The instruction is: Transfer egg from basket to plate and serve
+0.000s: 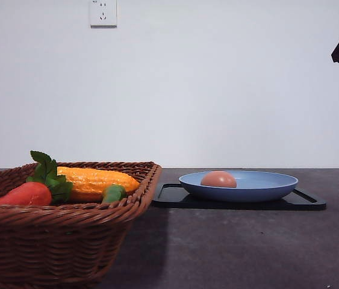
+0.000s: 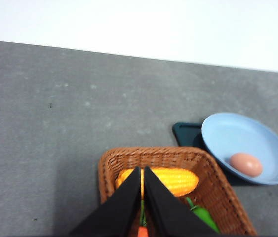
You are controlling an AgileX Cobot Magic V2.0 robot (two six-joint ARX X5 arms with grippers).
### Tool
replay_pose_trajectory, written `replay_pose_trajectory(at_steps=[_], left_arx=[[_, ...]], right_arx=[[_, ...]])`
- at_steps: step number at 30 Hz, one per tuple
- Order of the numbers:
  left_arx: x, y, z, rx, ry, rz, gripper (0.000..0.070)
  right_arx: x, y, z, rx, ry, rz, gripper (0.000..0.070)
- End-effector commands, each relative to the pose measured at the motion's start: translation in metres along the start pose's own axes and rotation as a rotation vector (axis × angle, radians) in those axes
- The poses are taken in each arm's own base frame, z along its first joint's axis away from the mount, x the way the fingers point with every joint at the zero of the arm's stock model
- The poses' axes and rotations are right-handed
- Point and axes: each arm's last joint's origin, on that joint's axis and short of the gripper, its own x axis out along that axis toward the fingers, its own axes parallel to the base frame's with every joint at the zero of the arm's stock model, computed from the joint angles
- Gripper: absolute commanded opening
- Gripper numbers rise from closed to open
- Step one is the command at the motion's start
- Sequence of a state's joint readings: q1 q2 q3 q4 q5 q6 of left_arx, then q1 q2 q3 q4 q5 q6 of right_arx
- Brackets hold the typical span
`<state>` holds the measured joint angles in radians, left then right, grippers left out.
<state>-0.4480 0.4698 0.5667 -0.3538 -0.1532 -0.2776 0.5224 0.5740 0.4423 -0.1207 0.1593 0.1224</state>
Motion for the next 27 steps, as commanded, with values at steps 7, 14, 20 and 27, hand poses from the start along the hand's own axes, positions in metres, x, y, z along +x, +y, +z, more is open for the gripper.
replay_pose_trajectory(at_steps=[7,14,20,27], left_arx=[[0.001,-0.002,0.003,-0.022,-0.003,-0.008,0.0000],[0.001,-0.002,0.003,-0.022,-0.004,-0.008,0.0000],[-0.009,0.003,0.002,0.072,-0.025,0.032,0.0000],[-0.025,0.026,-0.017,0.075,-0.181,0.190,0.0000]], right_arx=[[0.000,0.001,0.004,0.027,-0.020,0.006,0.0000],[0.000,0.001,0.004,0.027,-0.020,0.006,0.0000],[0.000,0.001,0.004,0.027,-0.020,0.006,0.0000],[0.000,0.001,0.004,0.027,-0.020,0.006,0.0000]])
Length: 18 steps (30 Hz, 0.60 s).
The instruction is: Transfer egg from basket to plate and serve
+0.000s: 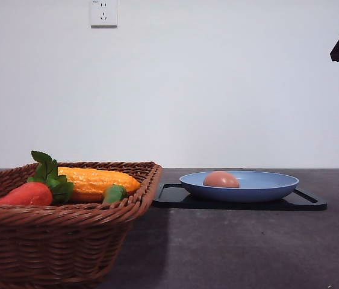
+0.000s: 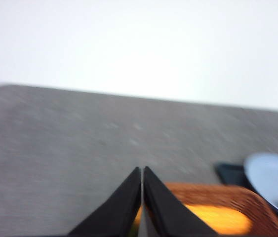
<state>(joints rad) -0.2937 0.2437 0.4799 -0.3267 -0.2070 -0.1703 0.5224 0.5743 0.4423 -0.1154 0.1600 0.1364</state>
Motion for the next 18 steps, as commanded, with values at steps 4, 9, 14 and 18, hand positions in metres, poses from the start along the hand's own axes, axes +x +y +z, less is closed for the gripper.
replay_pose_trajectory(at_steps=[4,9,14,18], left_arx=[[0.006,0.017,-0.039,0.010,-0.032,0.131,0.0000],[0.010,0.031,-0.074,-0.002,-0.055,0.222,0.0000],[0.014,0.037,-0.090,0.004,-0.009,0.261,0.0000],[0.017,0.039,-0.098,0.047,0.016,0.220,0.0000]], right_arx=[[0.000,0.001,0.003,0.013,-0.015,0.006,0.0000],[0.000,0.001,0.003,0.013,-0.015,0.006,0.0000],[0.000,0.001,0.003,0.013,-0.015,0.006,0.0000],[0.000,0.001,0.003,0.013,-0.015,0.006,0.0000]])
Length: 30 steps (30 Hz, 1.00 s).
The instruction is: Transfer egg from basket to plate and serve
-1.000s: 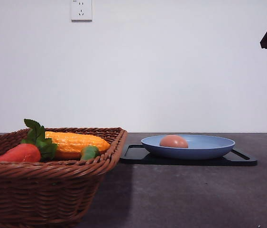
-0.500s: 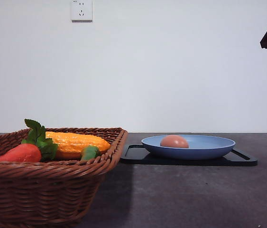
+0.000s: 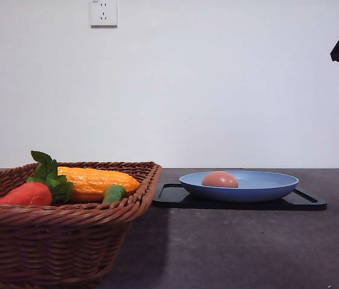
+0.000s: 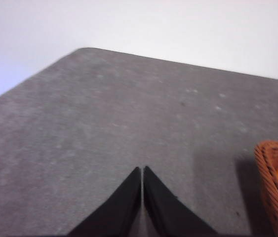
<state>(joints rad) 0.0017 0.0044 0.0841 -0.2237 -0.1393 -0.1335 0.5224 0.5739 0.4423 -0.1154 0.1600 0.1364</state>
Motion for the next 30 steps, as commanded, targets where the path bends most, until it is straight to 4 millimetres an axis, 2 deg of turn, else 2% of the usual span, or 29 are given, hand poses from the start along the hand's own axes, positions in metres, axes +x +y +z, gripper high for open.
replay_pose_trajectory(at_steps=[1,8,30], left_arx=[[0.002,0.000,-0.003,0.046,-0.006,-0.031,0.0000],[0.008,0.000,-0.023,0.047,0.053,-0.087,0.0000],[0.008,-0.001,-0.023,0.038,0.056,-0.110,0.0000]], right_arx=[[0.000,0.001,0.003,0.013,-0.015,0.006,0.0000],[0.000,0.001,0.003,0.013,-0.015,0.005,0.0000],[0.000,0.001,0.003,0.013,-0.015,0.005,0.0000]])
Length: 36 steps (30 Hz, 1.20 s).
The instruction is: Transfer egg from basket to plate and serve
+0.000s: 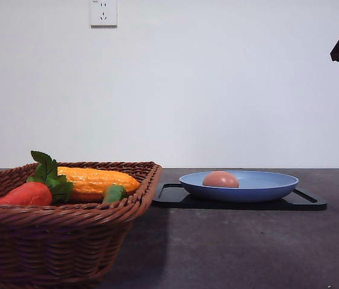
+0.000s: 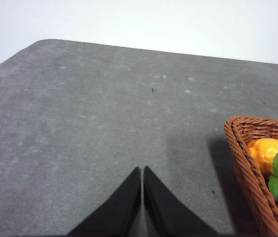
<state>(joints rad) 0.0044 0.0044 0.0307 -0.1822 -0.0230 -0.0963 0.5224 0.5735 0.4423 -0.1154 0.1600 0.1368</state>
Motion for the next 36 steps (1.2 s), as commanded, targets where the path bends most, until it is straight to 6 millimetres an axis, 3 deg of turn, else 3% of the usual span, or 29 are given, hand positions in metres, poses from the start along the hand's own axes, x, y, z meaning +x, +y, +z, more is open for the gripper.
replay_pose_trajectory(at_steps=[1,6,9,14,21,28,36], left_arx=[[0.003,0.001,-0.009,-0.001,0.031,0.001,0.0000],[0.003,0.001,-0.009,-0.001,0.031,0.001,0.0000],[0.003,0.001,-0.009,-0.001,0.031,0.001,0.0000],[0.003,0.001,-0.009,-0.001,0.031,0.001,0.0000],[0.003,0.001,-0.009,-0.001,0.031,0.001,0.0000],[0.003,0.001,-0.009,-0.001,0.031,0.001,0.0000],[0.003,0.001,-0.009,-0.001,0.031,0.001,0.0000]], right_arx=[[0.000,0.001,0.003,0.012,-0.015,0.005,0.0000],[0.000,0.001,0.003,0.004,-0.014,0.004,0.0000],[-0.001,0.000,0.003,-0.095,-0.017,-0.022,0.0000],[-0.020,-0.017,-0.002,-0.181,-0.098,-0.148,0.0000],[-0.028,-0.040,-0.041,-0.128,-0.222,-0.141,0.0000],[-0.025,-0.052,-0.079,-0.115,-0.223,-0.129,0.0000],[-0.023,-0.055,-0.099,-0.070,-0.140,-0.147,0.0000]])
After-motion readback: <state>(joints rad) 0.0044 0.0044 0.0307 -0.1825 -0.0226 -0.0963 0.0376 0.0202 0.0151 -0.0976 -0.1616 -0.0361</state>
